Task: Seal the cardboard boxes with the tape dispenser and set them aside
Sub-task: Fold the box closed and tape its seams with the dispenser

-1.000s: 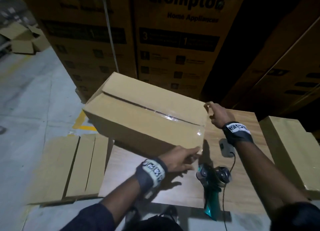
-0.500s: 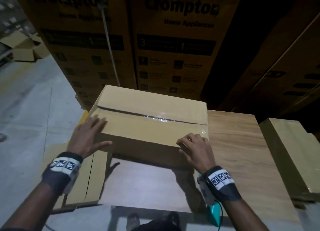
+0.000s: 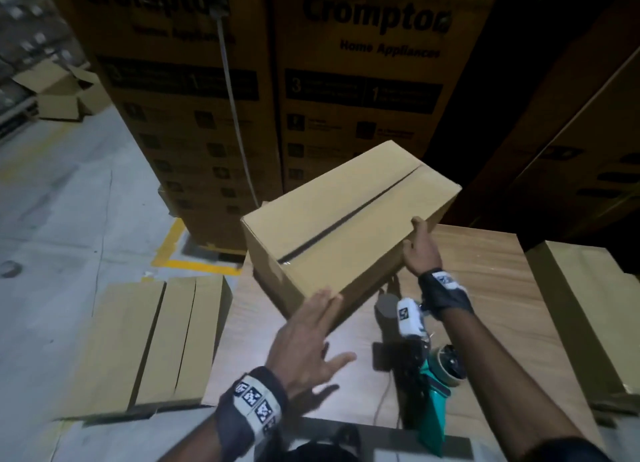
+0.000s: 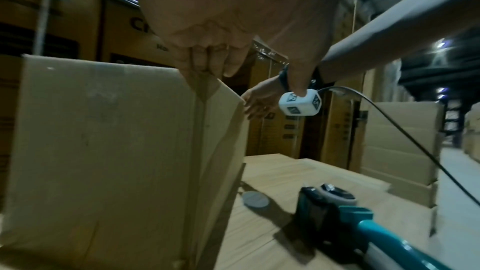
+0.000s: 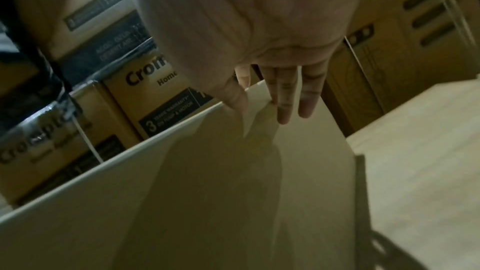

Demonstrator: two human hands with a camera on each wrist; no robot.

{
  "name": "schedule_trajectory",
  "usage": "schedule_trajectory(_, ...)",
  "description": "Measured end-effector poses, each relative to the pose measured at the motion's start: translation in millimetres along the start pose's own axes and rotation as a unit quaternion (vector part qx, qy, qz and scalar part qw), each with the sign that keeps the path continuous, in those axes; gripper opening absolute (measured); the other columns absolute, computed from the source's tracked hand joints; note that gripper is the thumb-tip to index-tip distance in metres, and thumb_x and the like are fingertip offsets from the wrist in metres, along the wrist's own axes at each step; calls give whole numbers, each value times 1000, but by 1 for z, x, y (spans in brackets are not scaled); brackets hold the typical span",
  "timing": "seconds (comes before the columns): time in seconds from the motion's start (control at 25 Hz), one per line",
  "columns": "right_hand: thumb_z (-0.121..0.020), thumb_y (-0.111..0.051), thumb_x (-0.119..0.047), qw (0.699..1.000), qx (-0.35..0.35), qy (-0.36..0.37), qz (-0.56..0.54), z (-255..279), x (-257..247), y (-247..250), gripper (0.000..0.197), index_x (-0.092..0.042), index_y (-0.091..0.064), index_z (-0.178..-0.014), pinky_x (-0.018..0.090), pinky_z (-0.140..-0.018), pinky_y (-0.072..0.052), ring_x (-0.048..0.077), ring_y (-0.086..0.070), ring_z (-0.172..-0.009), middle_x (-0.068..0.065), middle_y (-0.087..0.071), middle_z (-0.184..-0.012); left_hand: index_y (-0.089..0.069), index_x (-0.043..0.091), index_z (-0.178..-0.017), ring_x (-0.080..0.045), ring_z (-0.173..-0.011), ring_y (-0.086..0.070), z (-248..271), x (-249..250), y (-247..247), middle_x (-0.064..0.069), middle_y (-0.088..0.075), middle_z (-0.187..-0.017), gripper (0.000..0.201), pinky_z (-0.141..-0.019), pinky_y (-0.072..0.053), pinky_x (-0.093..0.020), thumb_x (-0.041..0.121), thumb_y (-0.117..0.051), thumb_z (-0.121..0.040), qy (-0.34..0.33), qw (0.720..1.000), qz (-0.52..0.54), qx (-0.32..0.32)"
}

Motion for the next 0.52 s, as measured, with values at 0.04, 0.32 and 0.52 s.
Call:
schedule_trajectory(0.04, -97, -48, -4, 999, -1, 2, -43, 13, 0, -8, 65, -18, -26, -156, 43, -107, -41, 40, -52, -132, 21, -48, -151, -5, 36, -163, -9, -157, 2, -6, 11, -2, 9, 2, -170, 93, -129, -17, -42, 80, -41, -90, -48, 998, 36, -25)
schedule_trajectory(0.32, -100, -58, -50, 972, -69, 2, -223, 149, -7, -26, 86, -39, 3, -161, 46, -118, -29, 26, -38, -147, 3, -26, -167, -19, 43, -155, -16, -155, -14, -51, -62, 58, 8, -15, -166, 86, -124, -18, -51, 72, -59, -85, -50, 994, -14, 101)
schedule_trajectory(0.52, -77, -72, -73, 985, -149, 86, -20, 158, 2, -46, 123, -46, 17, -157, 45, -118, -30, 19, -22, -154, -5, -5, -171, -4, 45, -160, -30, -158, -8, -68, -113, 50, -2, 1, -171, 103, -123, -14, -62, 97, -30, -75, -16, 984, -175, 5)
Point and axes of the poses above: each hand's wrist, its own z-axis away from the middle knuckle, its own y-axis out of the back of the hand, x = y × z, the point moved 1 cm from there along -z, towards the middle knuckle
